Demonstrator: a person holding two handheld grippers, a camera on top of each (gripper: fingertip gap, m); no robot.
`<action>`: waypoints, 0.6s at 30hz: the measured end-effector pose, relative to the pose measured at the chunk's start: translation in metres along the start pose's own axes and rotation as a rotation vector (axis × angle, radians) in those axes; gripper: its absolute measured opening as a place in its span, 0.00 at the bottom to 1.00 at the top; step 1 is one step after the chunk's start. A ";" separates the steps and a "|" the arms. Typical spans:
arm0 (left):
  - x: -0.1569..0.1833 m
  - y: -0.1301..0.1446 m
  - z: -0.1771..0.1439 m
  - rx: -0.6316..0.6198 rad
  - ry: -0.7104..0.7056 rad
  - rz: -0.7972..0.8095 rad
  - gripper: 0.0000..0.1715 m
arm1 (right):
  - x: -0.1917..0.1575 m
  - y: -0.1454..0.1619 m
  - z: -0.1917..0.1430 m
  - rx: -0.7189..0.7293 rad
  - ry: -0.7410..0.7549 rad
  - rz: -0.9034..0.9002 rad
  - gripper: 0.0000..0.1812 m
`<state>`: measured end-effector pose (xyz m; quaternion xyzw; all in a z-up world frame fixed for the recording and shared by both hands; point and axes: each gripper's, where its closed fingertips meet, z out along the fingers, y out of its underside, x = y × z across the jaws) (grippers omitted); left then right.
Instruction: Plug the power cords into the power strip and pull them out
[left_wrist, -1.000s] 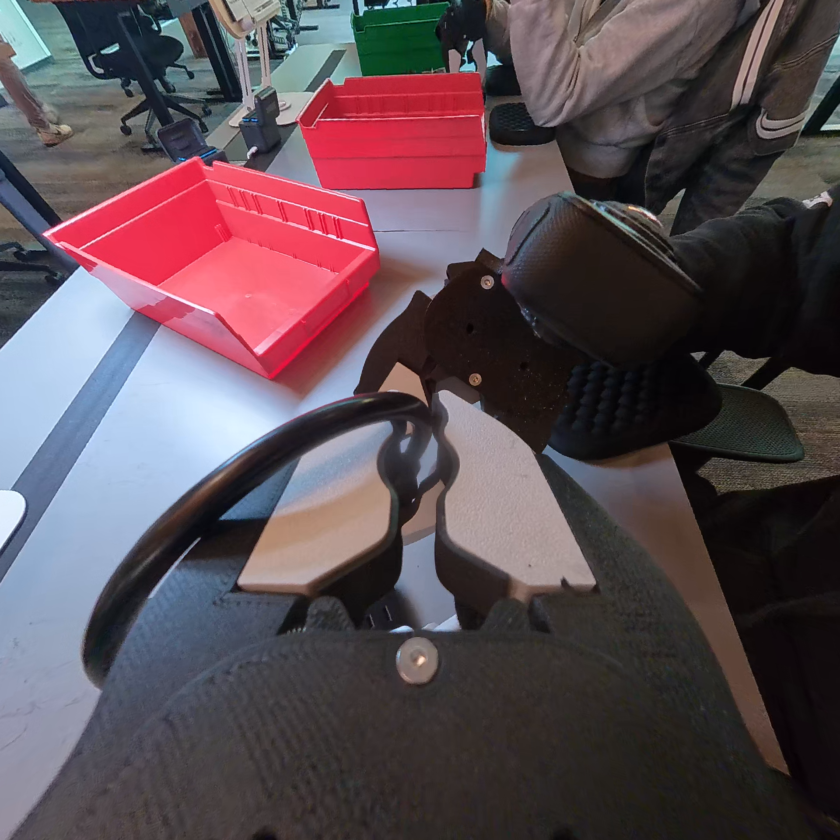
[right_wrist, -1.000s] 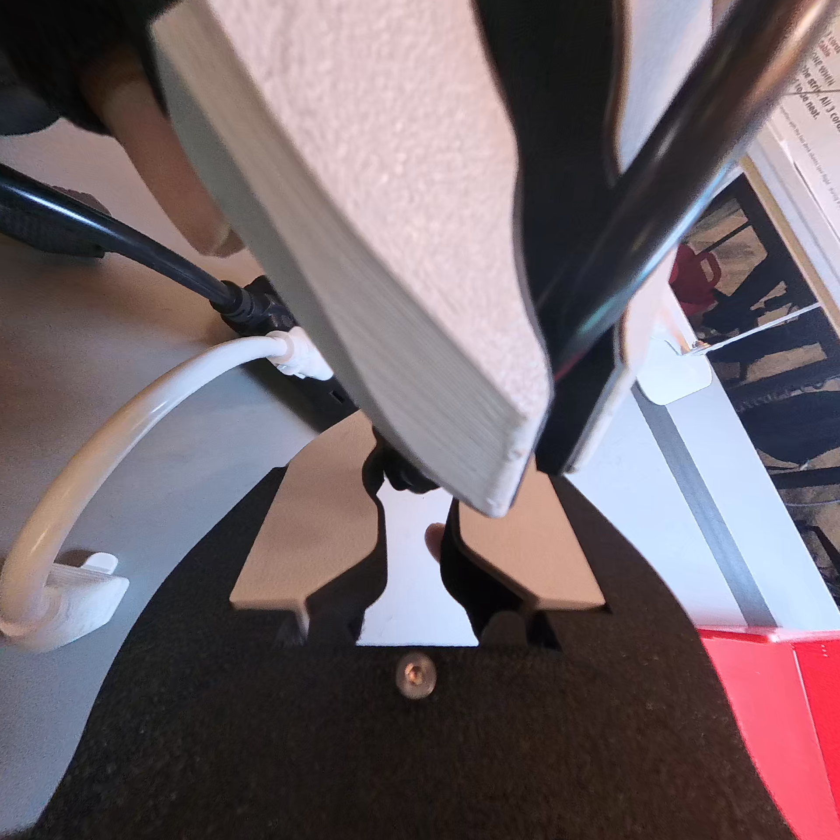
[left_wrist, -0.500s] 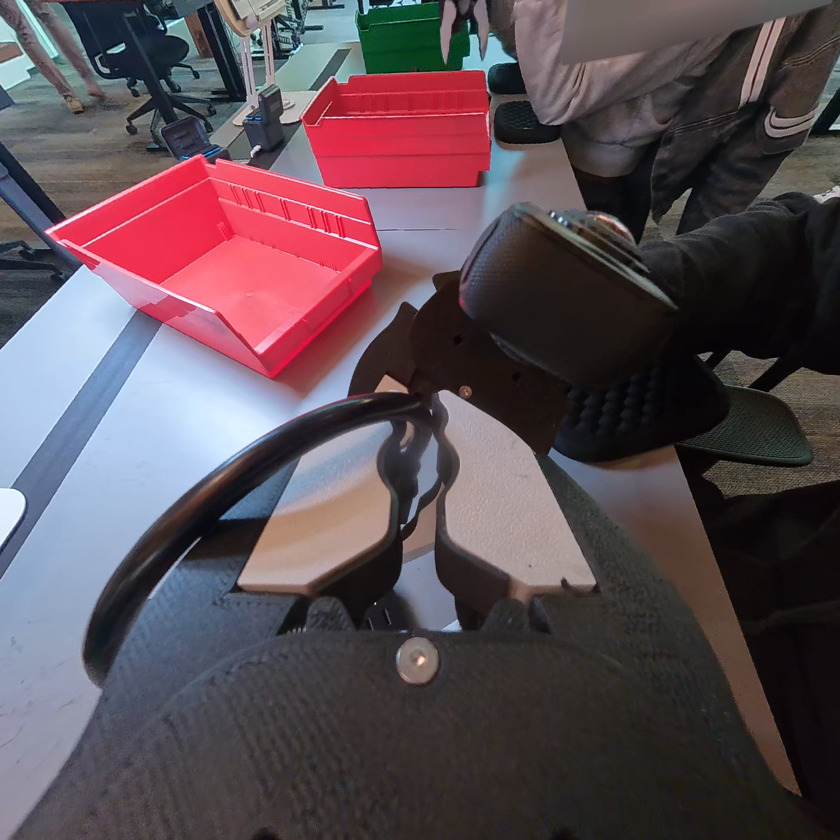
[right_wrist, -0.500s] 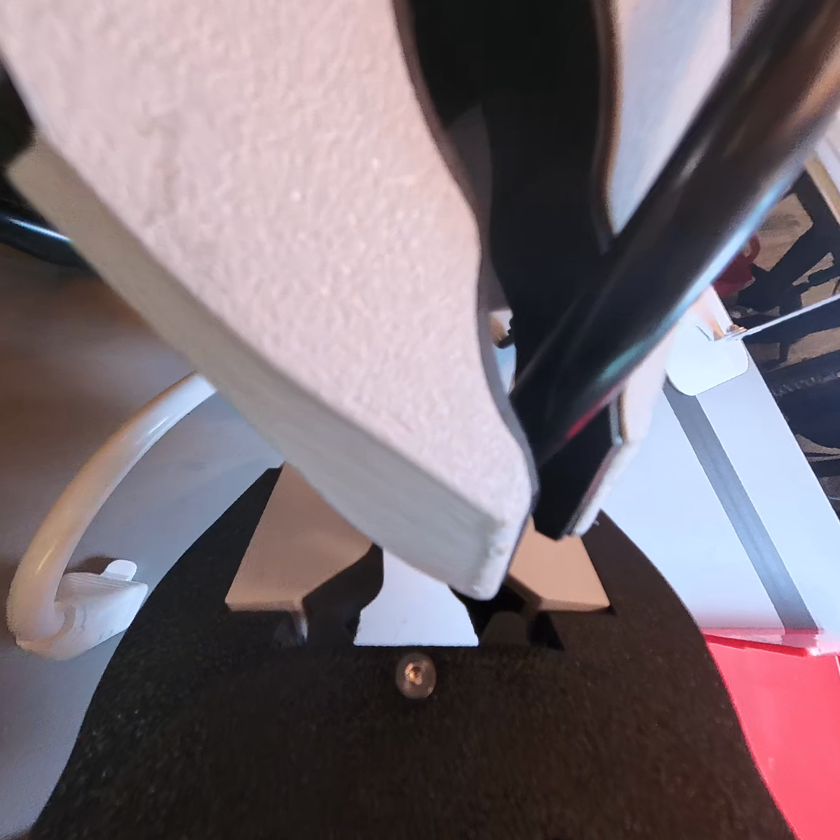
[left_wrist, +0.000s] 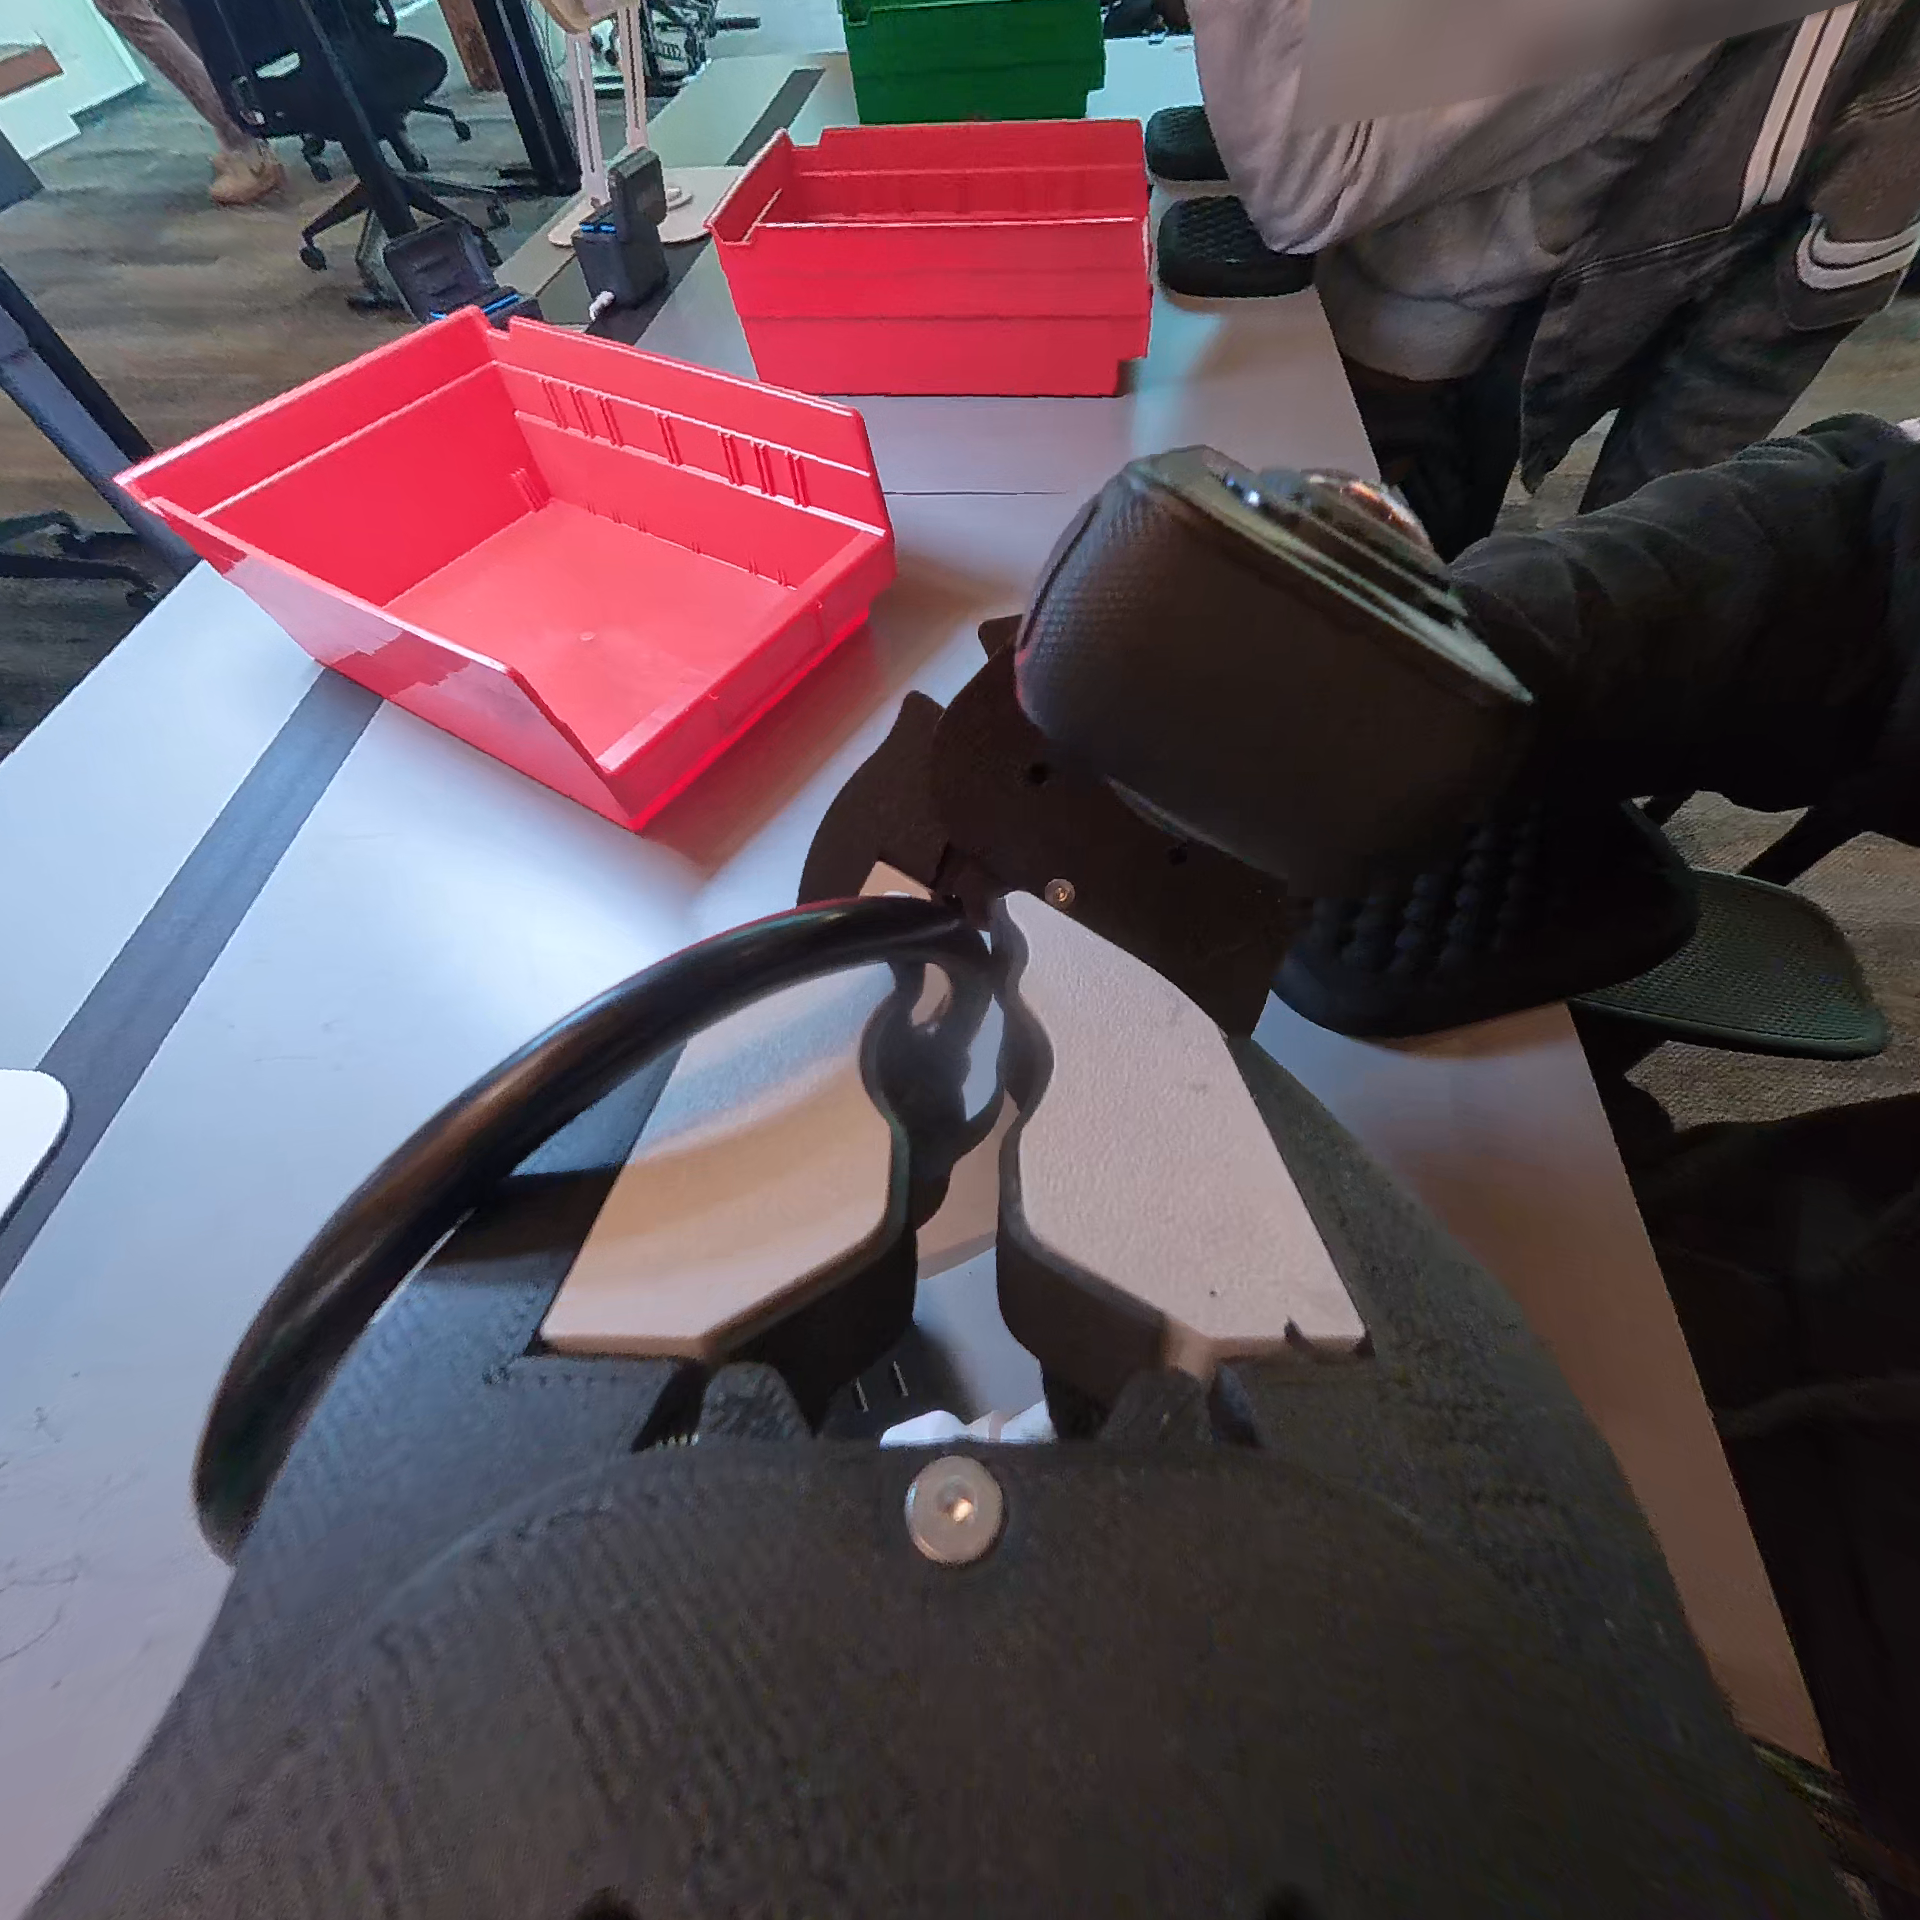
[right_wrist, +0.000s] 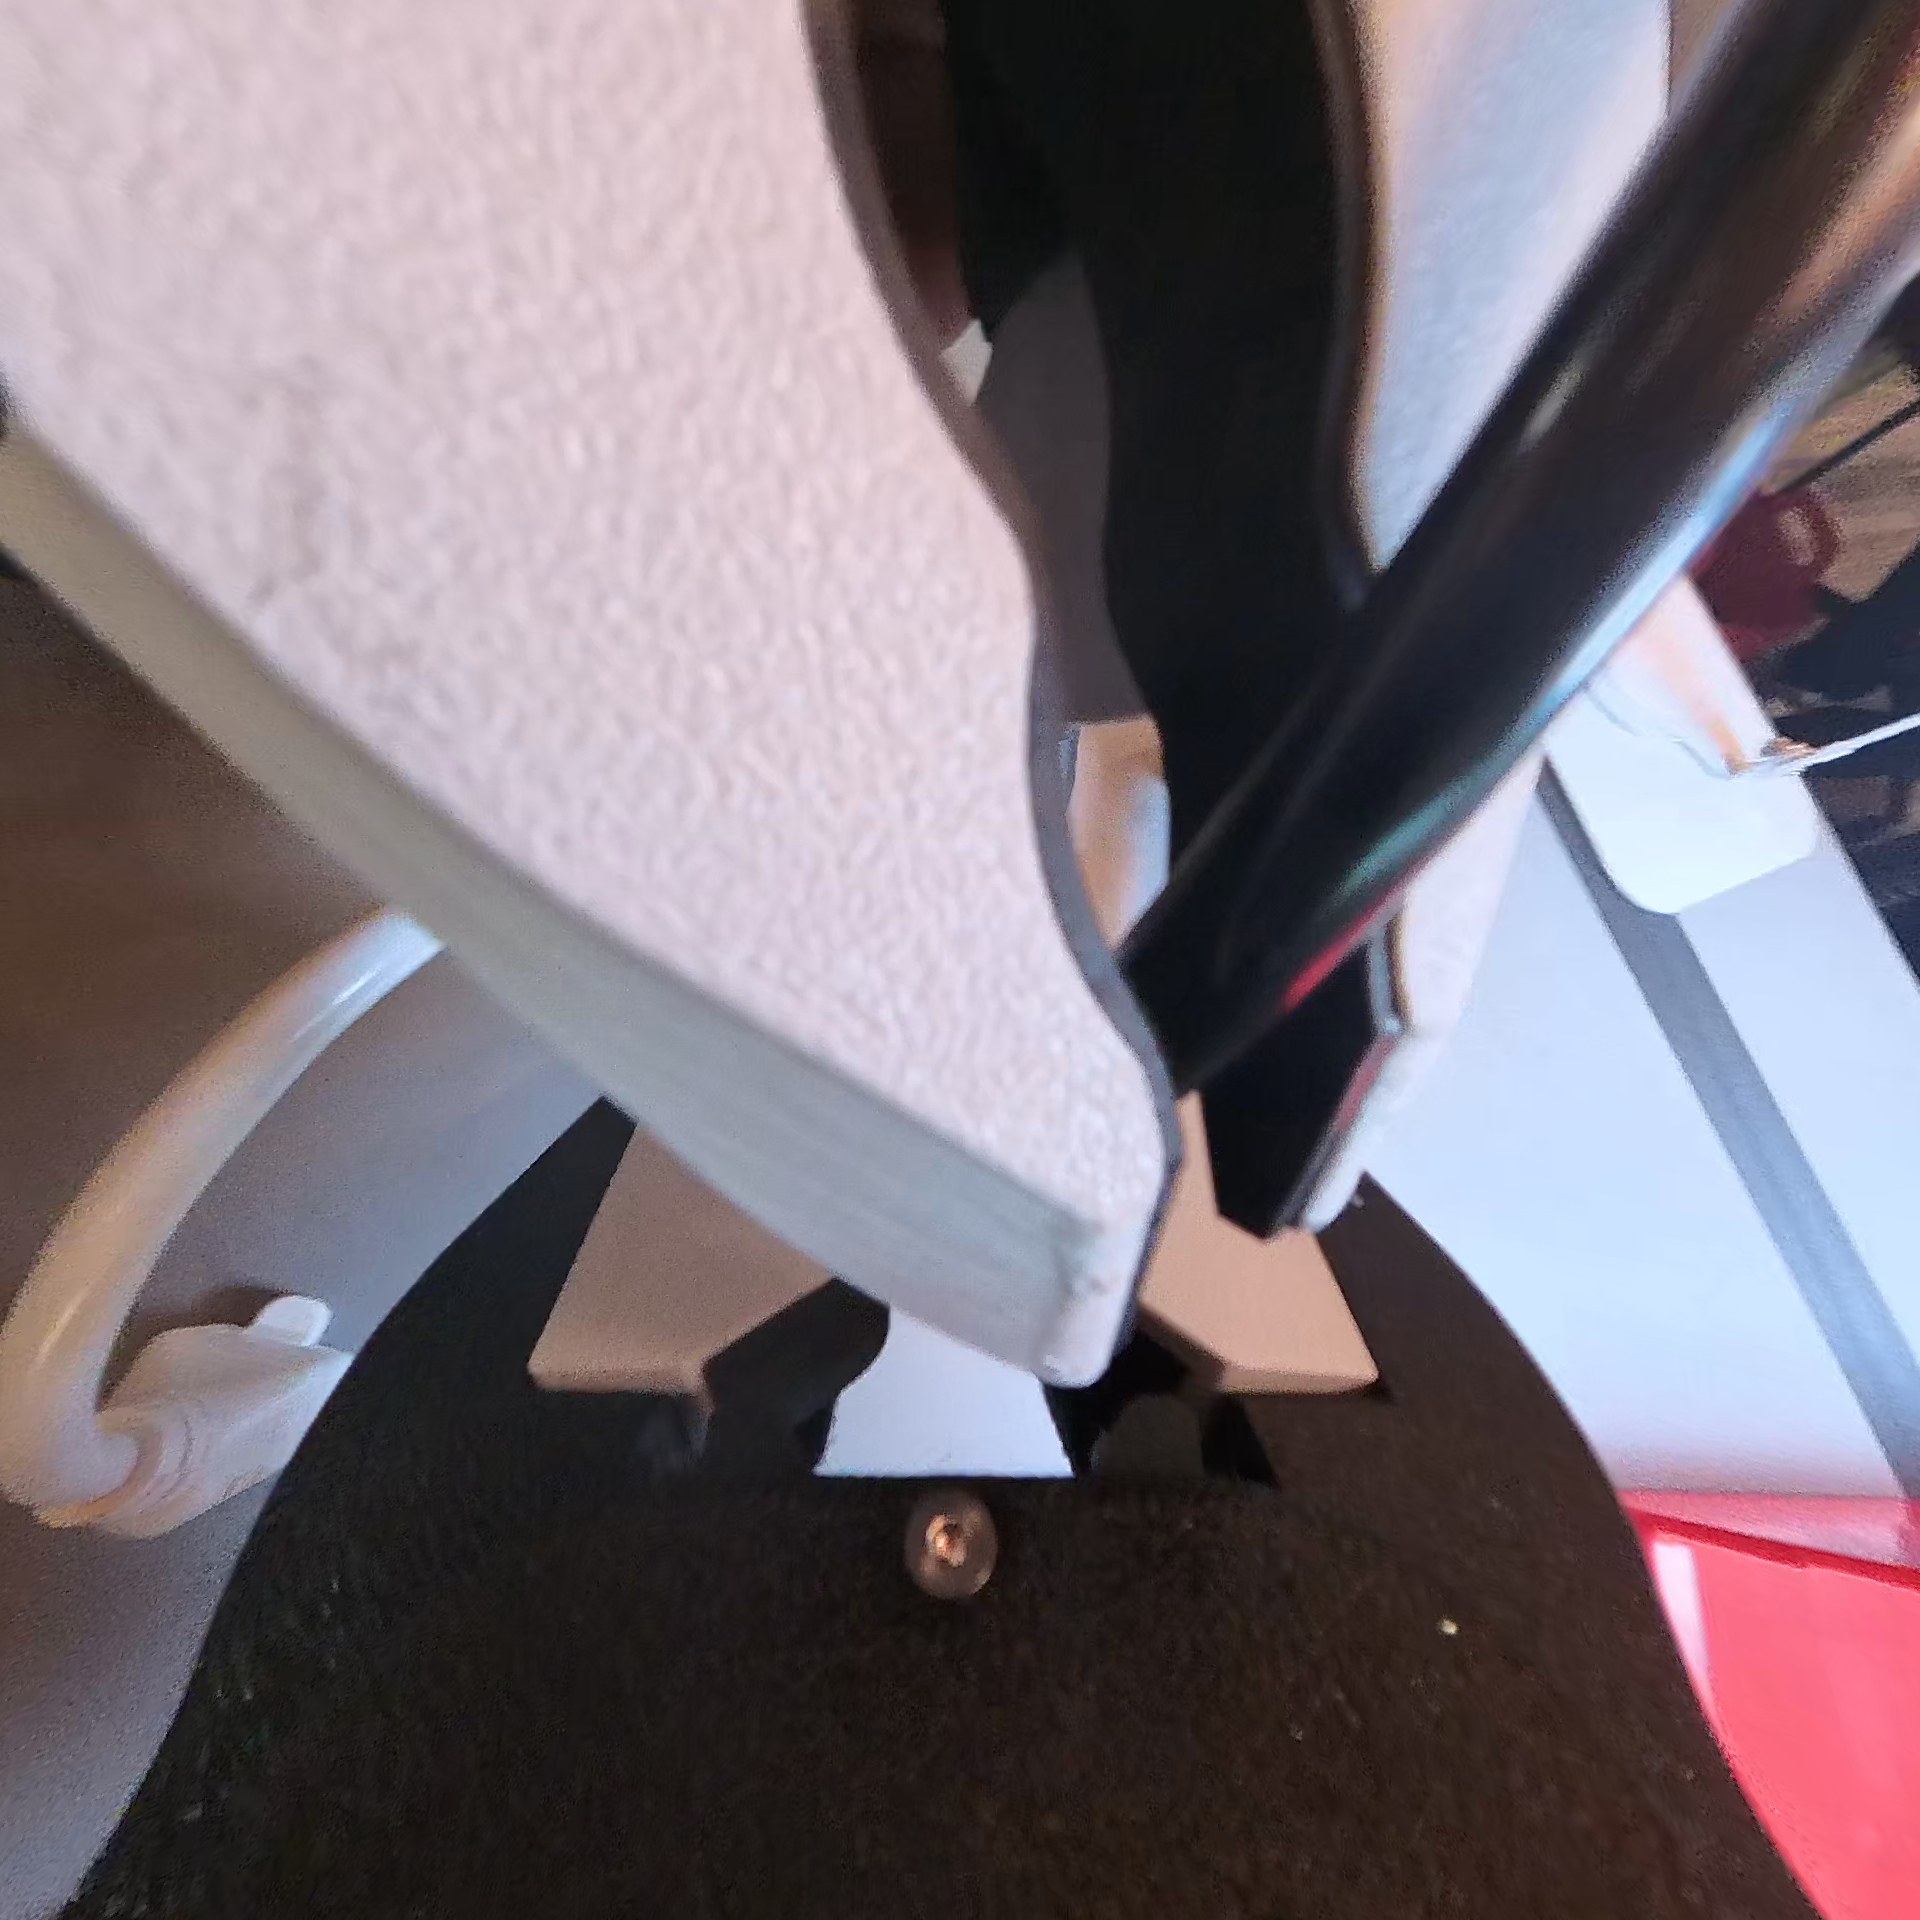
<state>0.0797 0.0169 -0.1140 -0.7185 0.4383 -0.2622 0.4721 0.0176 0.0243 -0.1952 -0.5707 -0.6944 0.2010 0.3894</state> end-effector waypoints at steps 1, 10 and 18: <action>-0.002 0.001 0.000 0.001 0.004 -0.011 0.07 | -0.003 0.000 0.000 0.002 -0.026 0.014 0.14; -0.021 -0.015 0.003 -0.063 0.204 -0.136 0.12 | -0.013 -0.024 -0.019 0.157 -0.306 0.249 0.12; -0.033 -0.025 0.015 -0.401 0.442 -0.123 0.18 | -0.016 -0.043 -0.051 0.490 -0.545 0.550 0.12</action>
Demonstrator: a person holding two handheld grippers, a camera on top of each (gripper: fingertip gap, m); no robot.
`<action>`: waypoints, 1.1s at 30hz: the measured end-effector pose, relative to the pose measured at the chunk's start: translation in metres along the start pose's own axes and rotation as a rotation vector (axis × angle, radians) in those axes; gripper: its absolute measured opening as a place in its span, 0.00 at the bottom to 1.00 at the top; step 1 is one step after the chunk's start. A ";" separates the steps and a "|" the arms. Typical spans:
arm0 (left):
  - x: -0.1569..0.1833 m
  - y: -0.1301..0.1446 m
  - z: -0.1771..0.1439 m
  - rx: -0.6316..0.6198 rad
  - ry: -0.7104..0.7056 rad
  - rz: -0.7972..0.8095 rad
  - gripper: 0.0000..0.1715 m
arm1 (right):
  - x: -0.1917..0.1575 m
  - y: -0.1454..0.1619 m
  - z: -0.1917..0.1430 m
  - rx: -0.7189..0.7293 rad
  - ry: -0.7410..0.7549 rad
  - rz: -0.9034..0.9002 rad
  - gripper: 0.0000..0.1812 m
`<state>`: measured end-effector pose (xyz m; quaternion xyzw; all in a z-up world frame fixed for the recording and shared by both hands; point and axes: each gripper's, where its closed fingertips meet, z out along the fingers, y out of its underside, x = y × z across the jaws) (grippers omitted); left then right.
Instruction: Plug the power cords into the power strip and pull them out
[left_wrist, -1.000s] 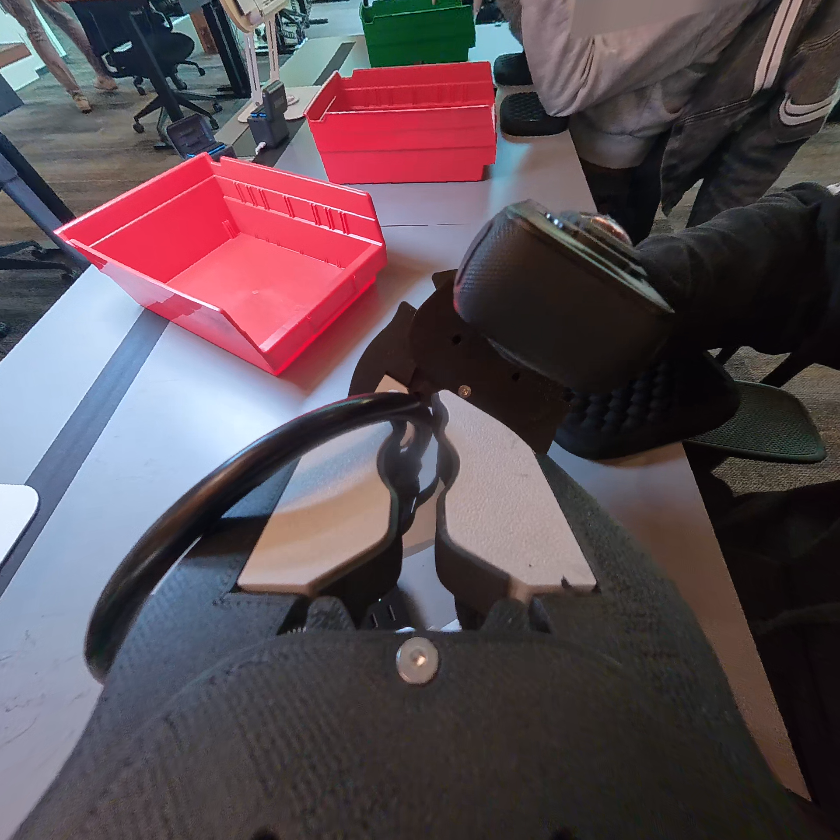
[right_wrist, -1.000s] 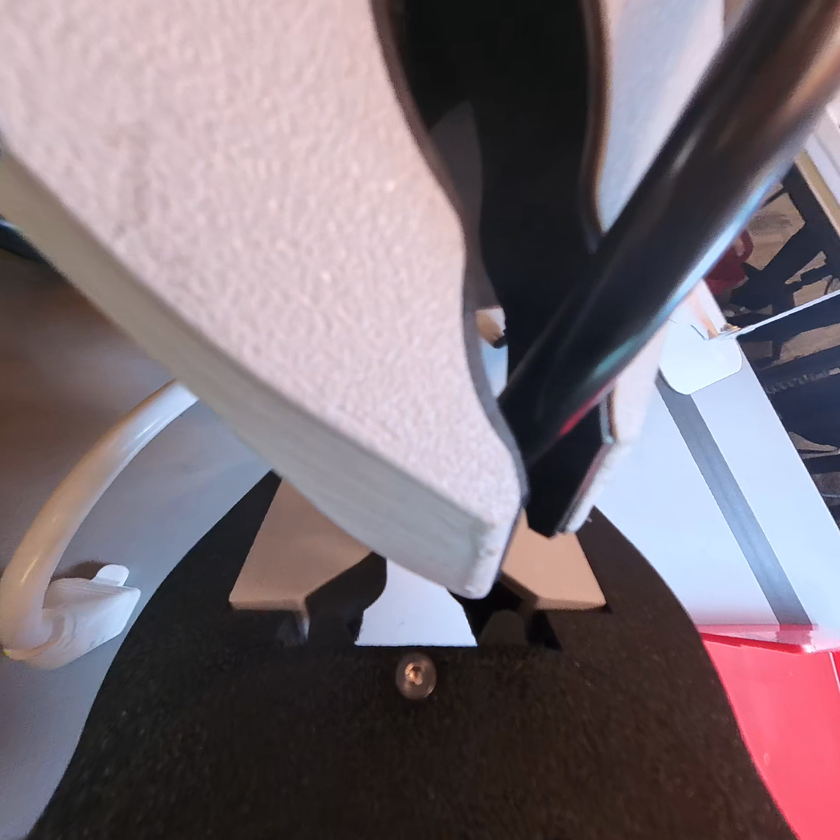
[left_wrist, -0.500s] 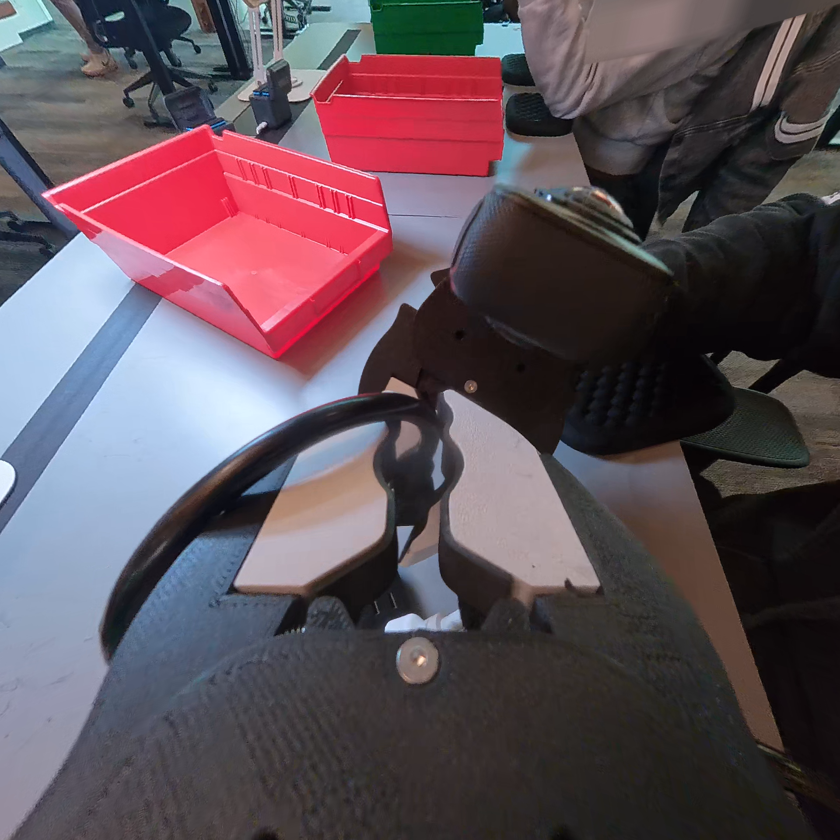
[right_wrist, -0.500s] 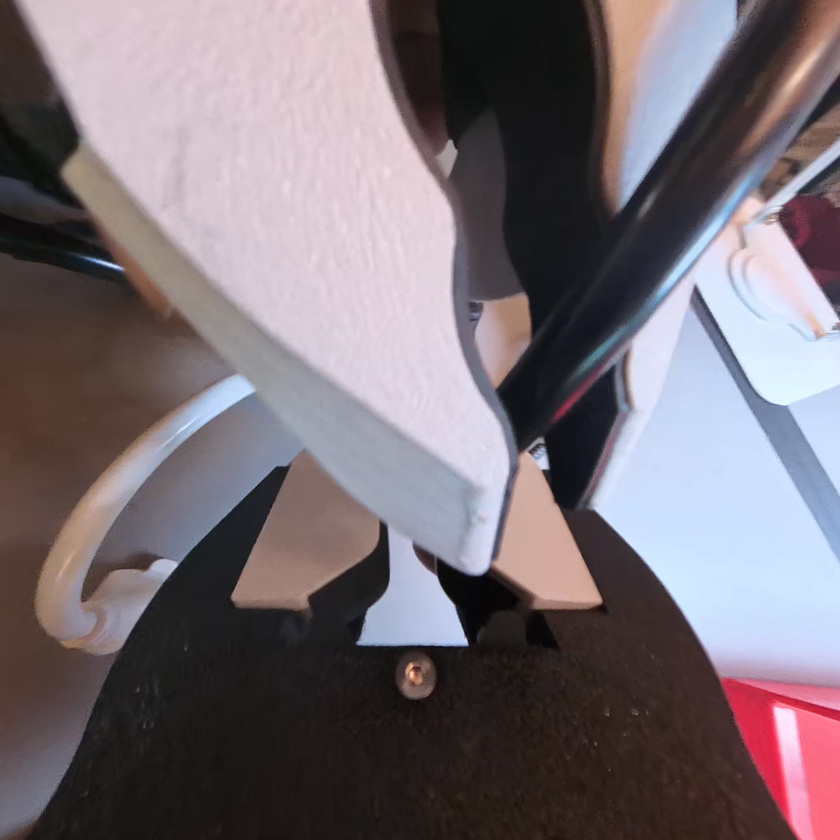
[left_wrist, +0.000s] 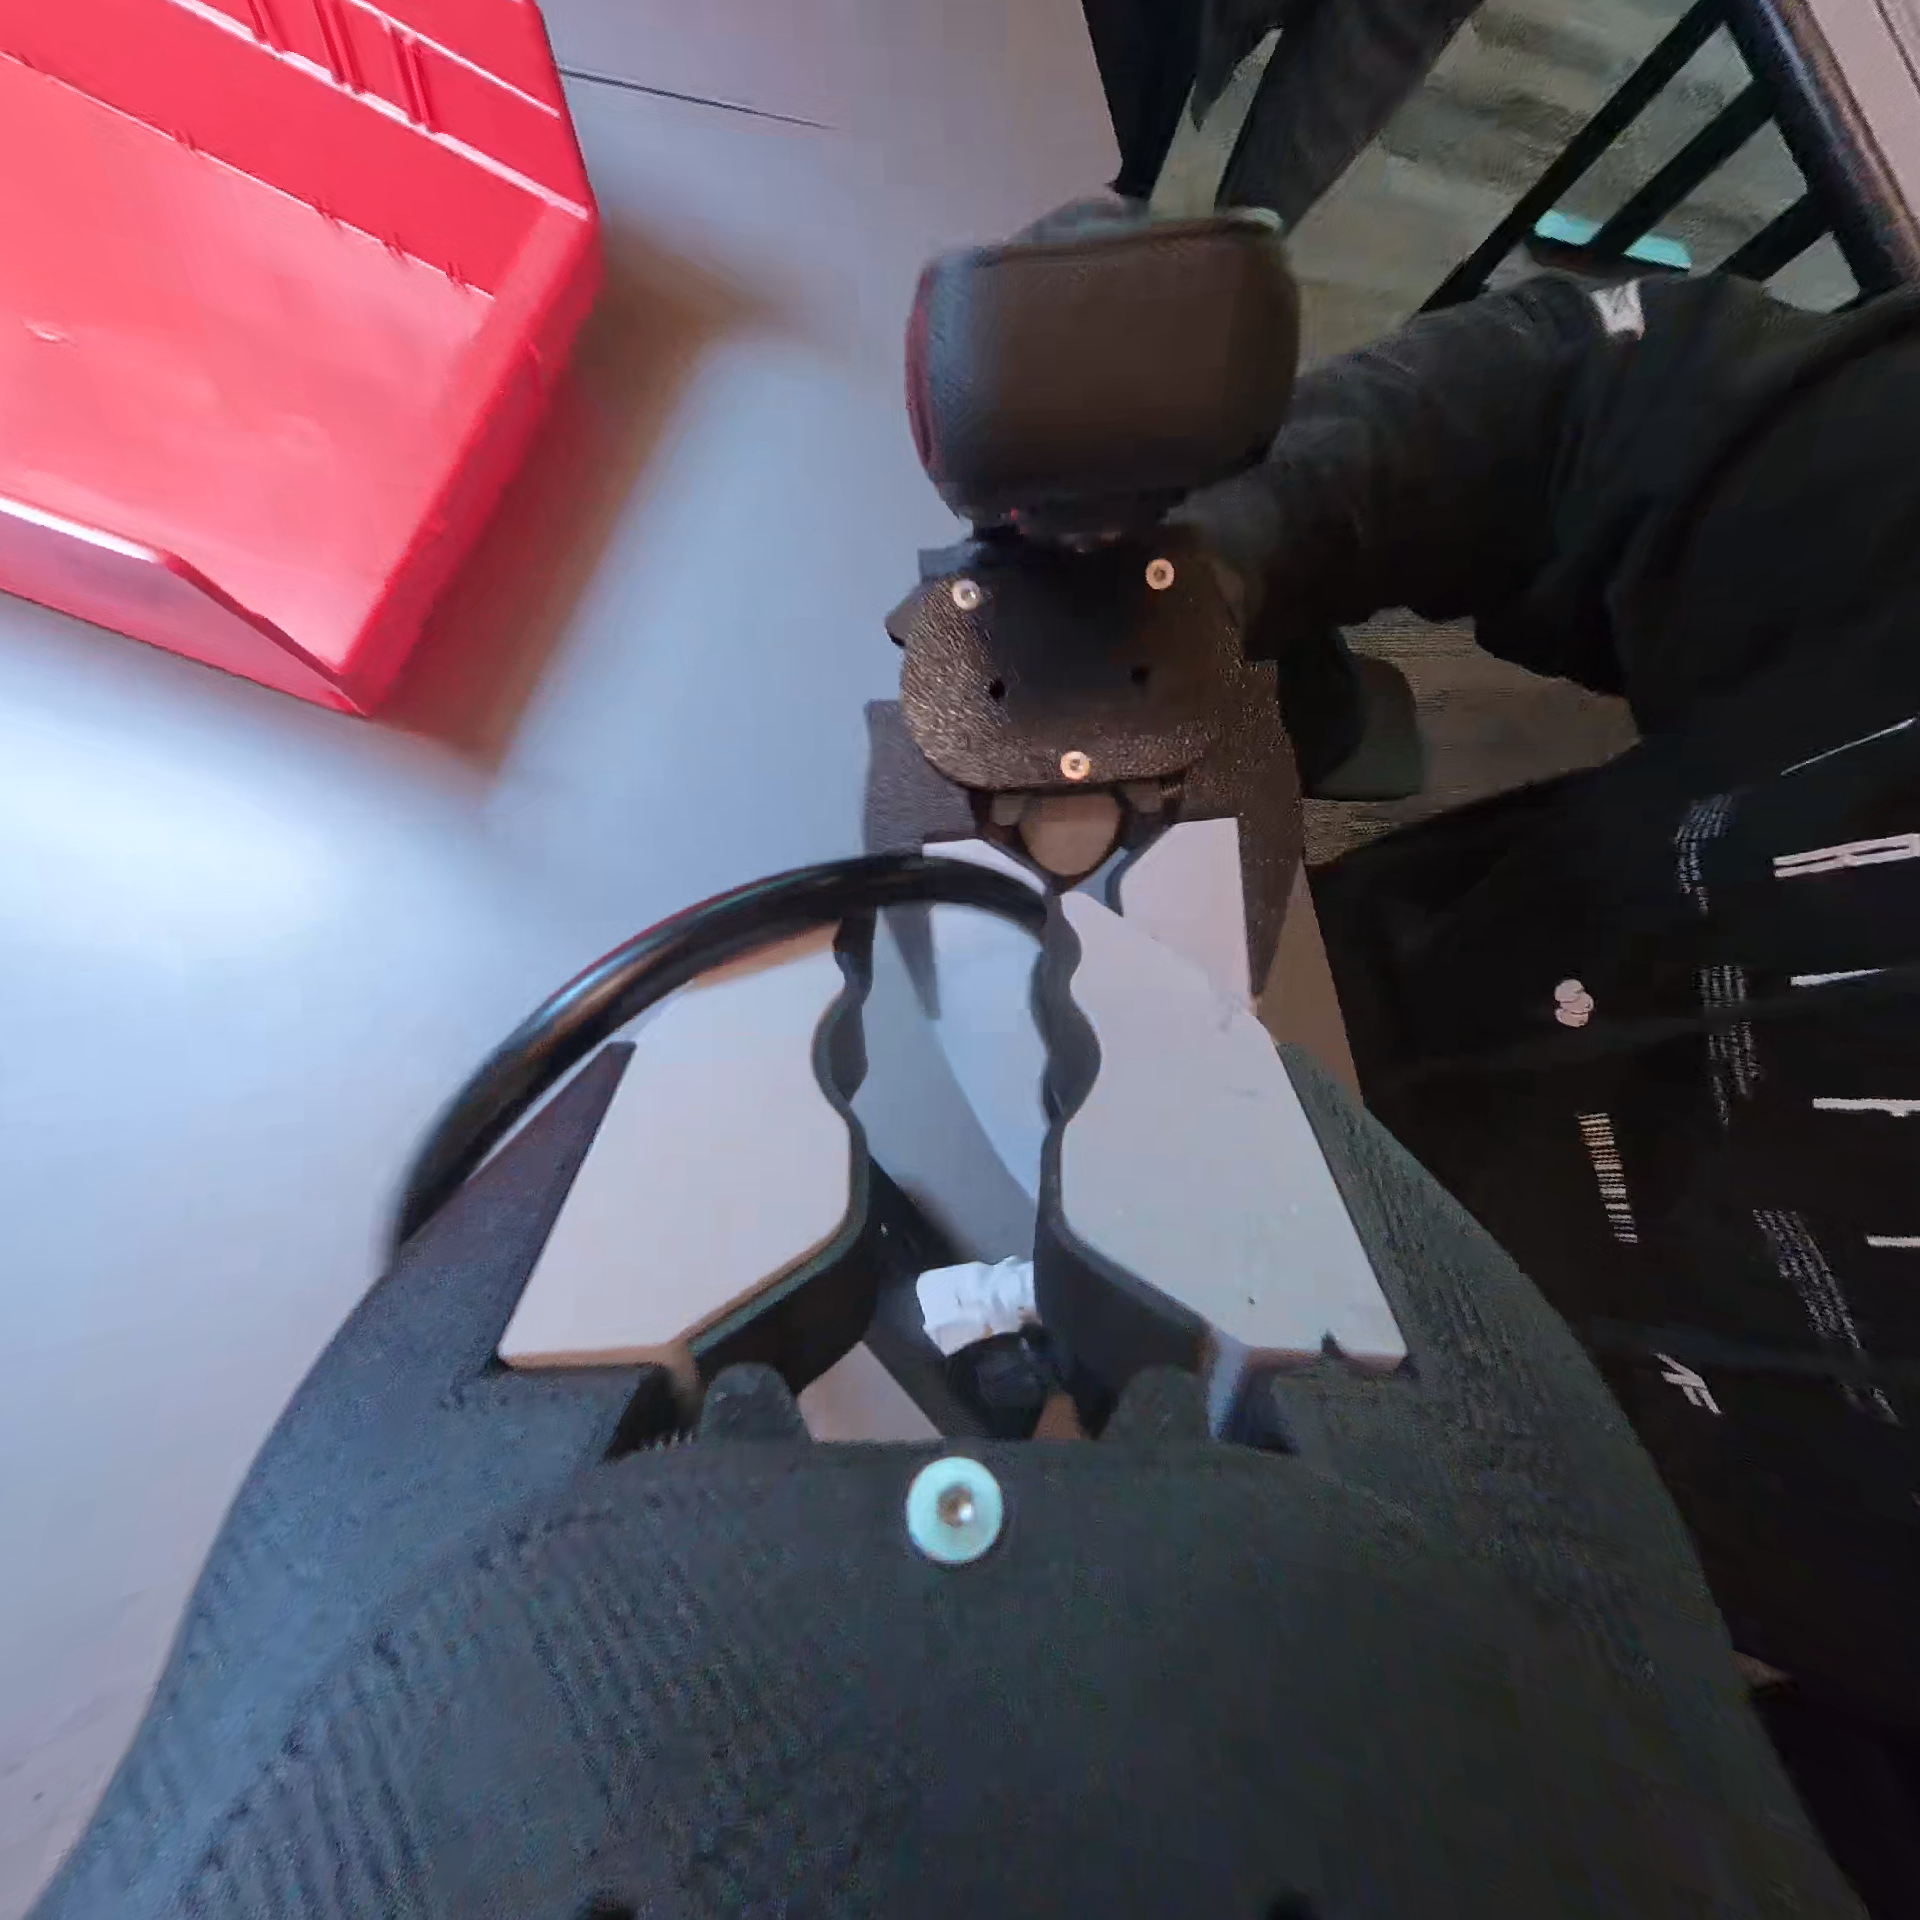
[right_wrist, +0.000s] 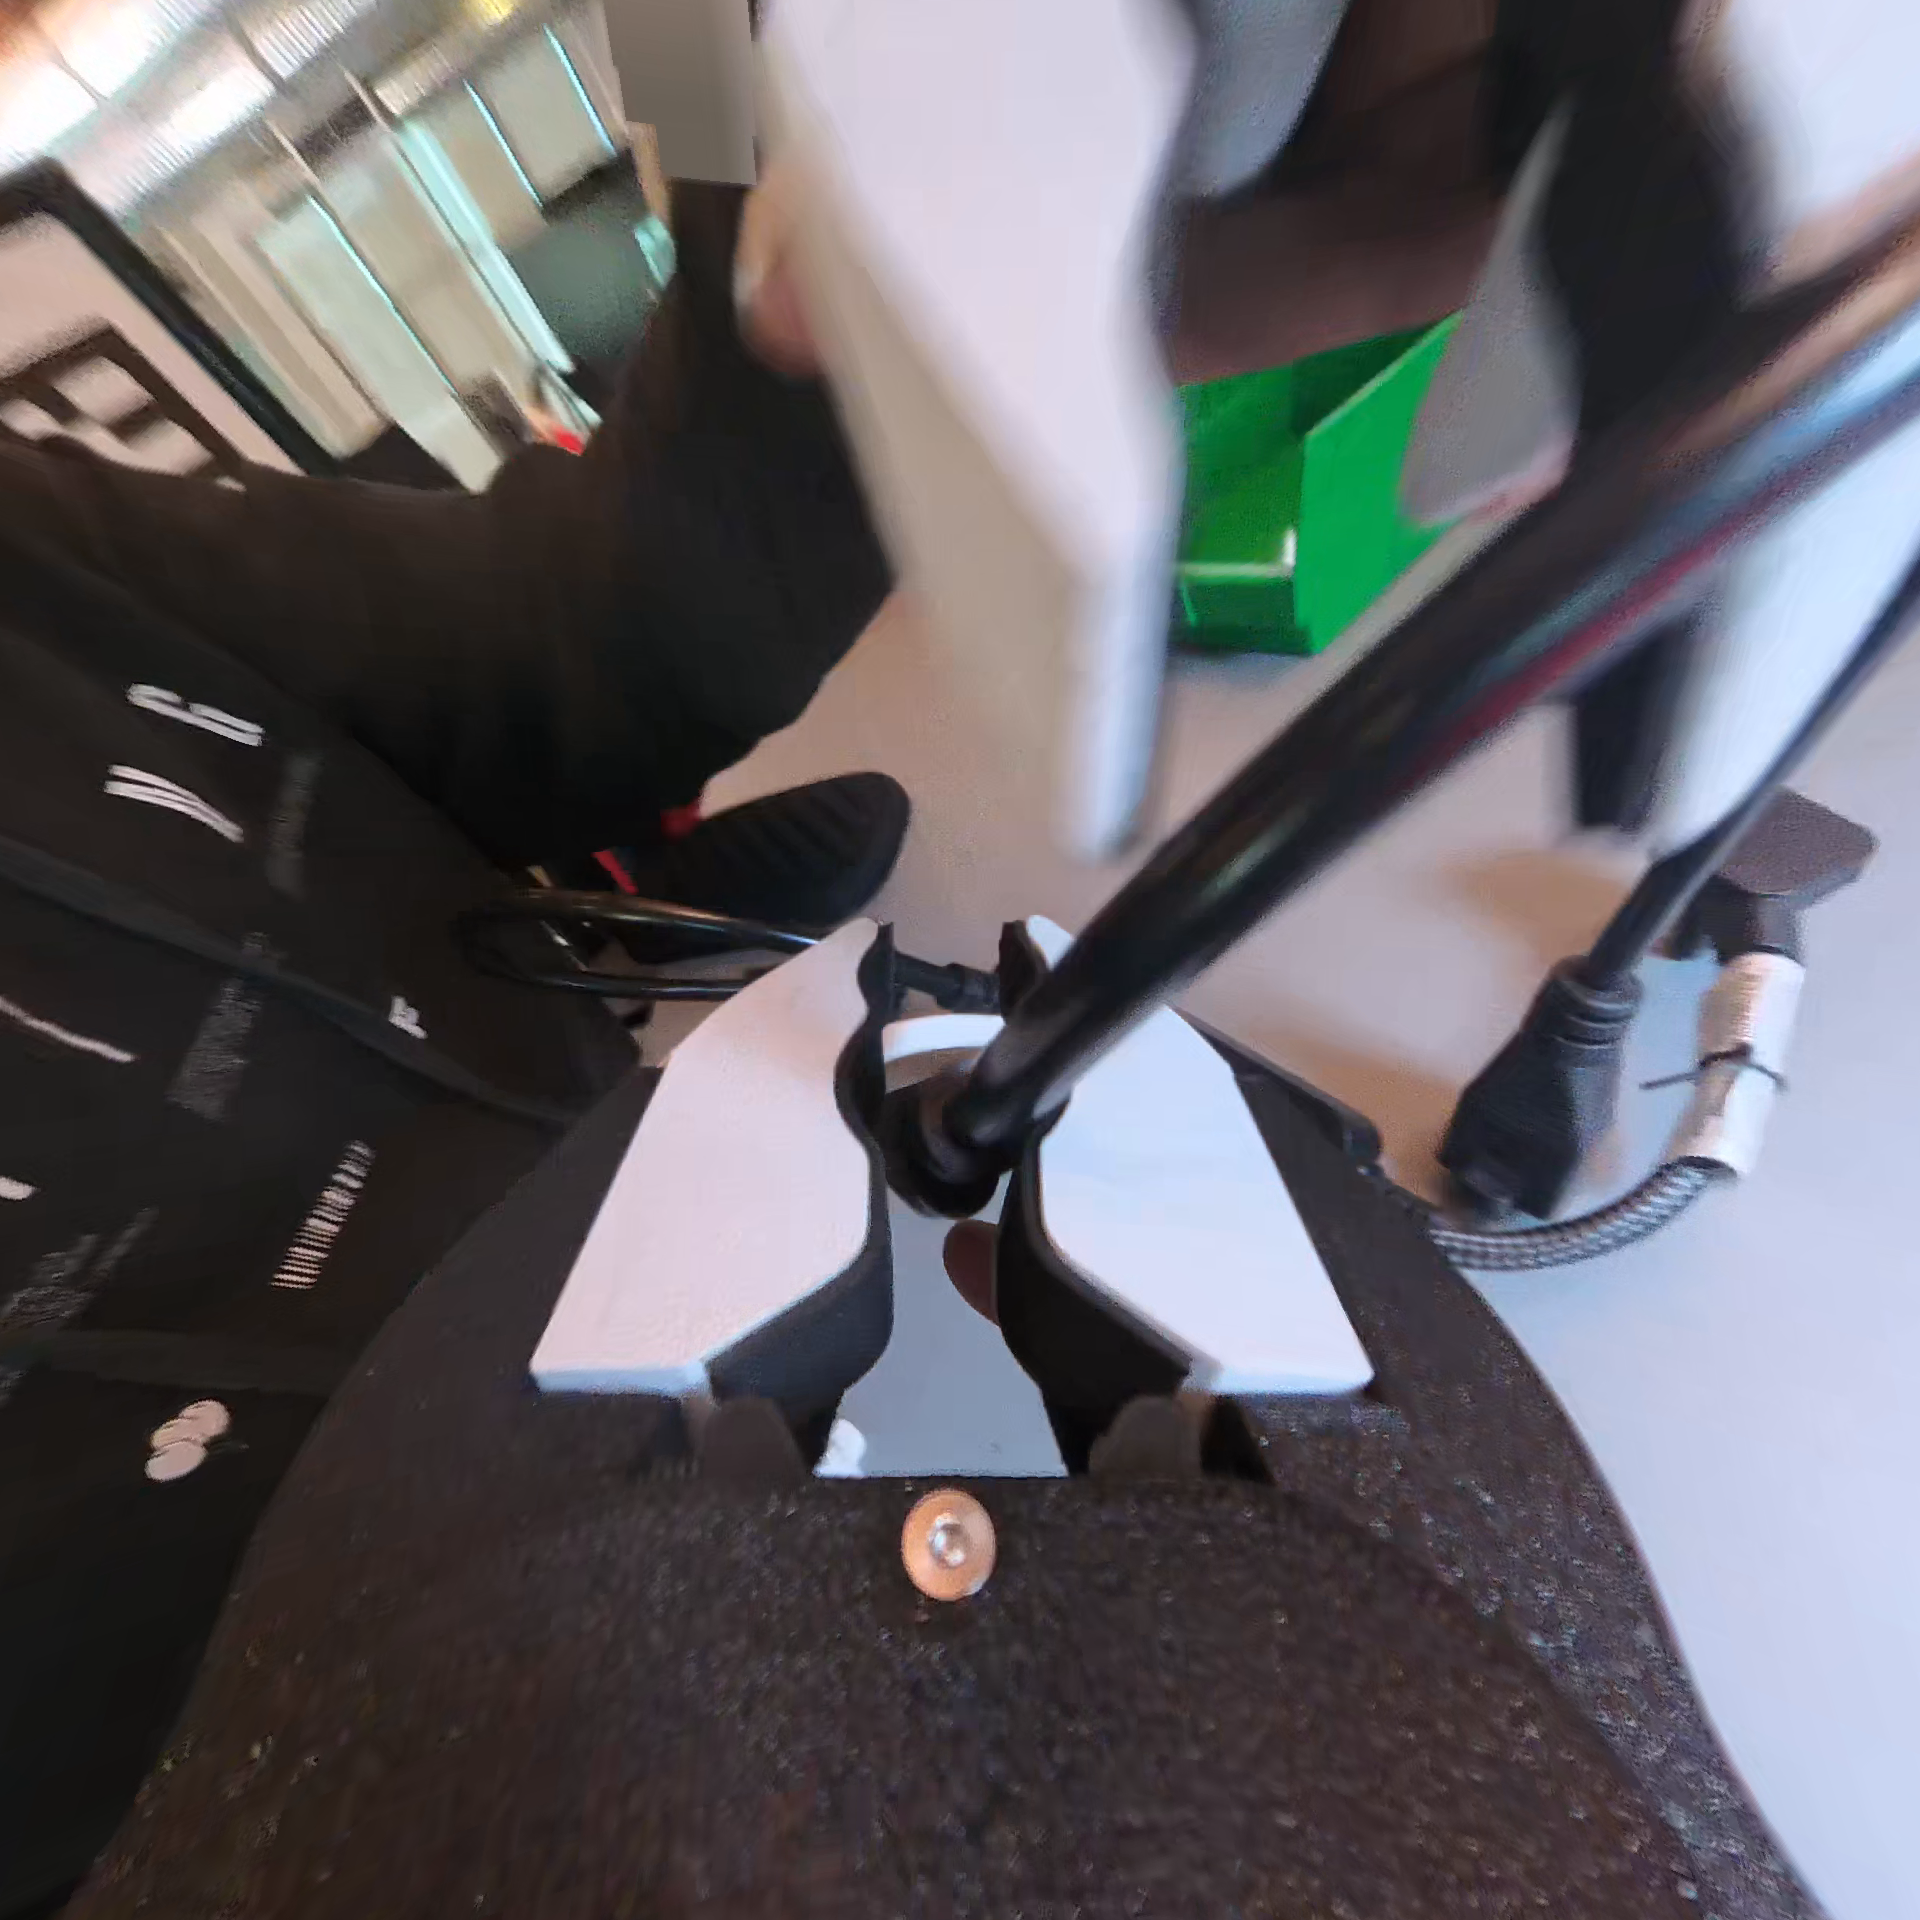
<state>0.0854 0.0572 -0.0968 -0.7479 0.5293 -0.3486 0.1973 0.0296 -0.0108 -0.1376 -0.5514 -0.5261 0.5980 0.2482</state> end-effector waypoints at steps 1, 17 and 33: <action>-0.007 -0.008 -0.003 0.025 -0.009 -0.005 0.16 | -0.002 0.001 -0.003 0.031 -0.012 0.010 0.11; 0.012 -0.004 -0.008 0.459 -0.034 0.035 0.14 | -0.017 -0.010 -0.033 0.081 0.022 -0.108 0.10; 0.048 -0.036 -0.090 1.089 0.373 -0.105 0.25 | -0.004 -0.028 -0.002 -0.325 0.224 -0.554 0.11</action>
